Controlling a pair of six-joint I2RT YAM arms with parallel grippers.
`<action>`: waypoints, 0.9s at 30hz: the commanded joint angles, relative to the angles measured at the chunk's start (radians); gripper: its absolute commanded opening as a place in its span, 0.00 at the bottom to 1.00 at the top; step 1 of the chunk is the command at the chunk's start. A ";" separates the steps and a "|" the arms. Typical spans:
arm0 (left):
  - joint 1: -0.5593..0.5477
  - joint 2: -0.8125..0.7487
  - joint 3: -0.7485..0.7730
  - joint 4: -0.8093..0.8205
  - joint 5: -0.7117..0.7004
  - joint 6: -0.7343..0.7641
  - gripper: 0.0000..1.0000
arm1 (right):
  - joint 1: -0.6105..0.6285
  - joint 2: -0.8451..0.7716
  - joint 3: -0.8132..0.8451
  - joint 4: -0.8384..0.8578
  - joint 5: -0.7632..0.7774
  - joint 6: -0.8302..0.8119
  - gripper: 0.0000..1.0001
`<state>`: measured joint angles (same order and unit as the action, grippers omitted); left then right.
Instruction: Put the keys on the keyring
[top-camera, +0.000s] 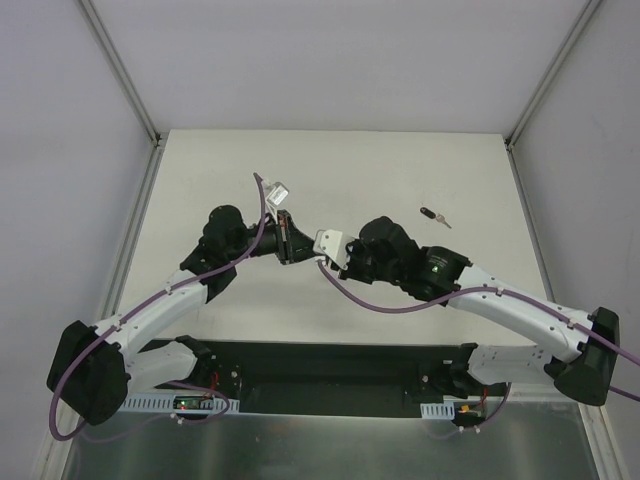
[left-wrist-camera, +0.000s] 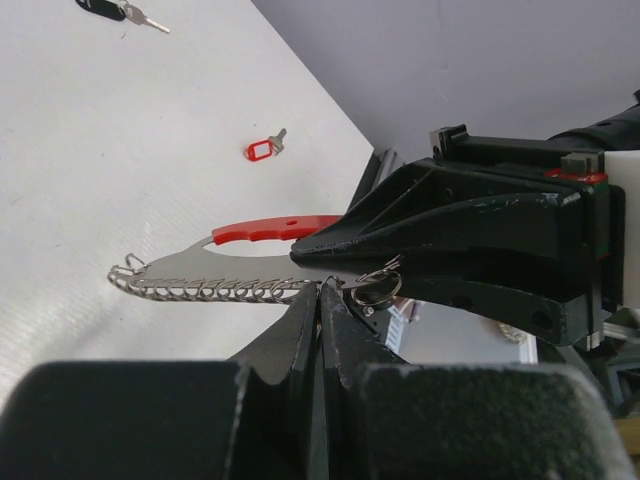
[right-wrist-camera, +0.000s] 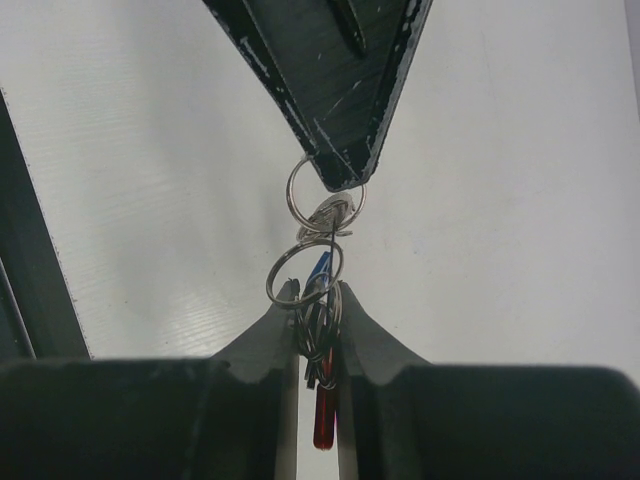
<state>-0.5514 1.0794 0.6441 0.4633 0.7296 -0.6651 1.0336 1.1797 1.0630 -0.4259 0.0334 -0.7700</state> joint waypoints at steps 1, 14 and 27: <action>0.025 0.000 0.008 0.090 0.060 -0.115 0.00 | -0.001 -0.049 0.023 0.035 -0.023 -0.052 0.02; 0.045 0.016 0.002 0.195 0.070 -0.202 0.00 | 0.016 -0.042 0.031 0.035 -0.024 -0.046 0.01; -0.021 -0.067 -0.133 0.388 -0.212 -0.142 0.00 | 0.037 -0.009 -0.014 0.145 0.109 0.090 0.06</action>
<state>-0.5564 1.0447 0.5625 0.6891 0.6430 -0.8360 1.0569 1.1606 1.0561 -0.3637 0.0761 -0.7391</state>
